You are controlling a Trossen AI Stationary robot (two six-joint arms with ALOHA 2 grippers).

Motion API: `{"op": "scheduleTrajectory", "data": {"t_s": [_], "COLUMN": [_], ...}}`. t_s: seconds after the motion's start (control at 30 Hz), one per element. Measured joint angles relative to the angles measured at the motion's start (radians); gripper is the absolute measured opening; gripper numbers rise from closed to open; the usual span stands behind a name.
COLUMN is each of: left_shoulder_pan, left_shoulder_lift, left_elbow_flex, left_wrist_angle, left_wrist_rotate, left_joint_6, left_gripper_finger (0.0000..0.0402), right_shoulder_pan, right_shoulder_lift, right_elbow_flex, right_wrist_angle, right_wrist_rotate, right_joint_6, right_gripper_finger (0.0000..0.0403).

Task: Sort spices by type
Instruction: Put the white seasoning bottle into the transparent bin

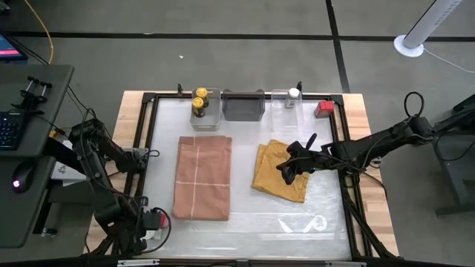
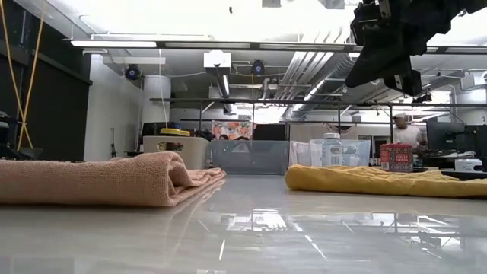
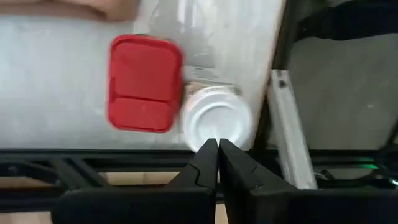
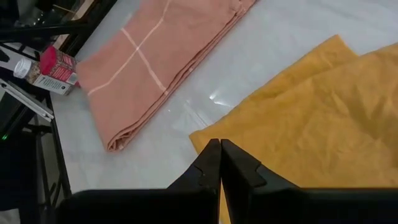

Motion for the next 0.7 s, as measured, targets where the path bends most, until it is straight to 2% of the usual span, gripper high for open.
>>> {"op": "scheduleTrajectory", "data": {"t_s": [0.7], "left_shoulder_pan": [0.001], "left_shoulder_lift": [0.0], "left_elbow_flex": [-0.026], "left_wrist_angle": [0.047], "left_wrist_rotate": [-0.008], "left_joint_6": [0.017], "left_gripper_finger": [0.0], "right_shoulder_pan": [0.0], "right_shoulder_lift": [0.0], "right_elbow_flex": [0.0], "right_wrist_angle": [-0.002], "right_wrist_rotate": [0.0], "right_joint_6": [-0.007], "right_gripper_finger": [0.0002]}}
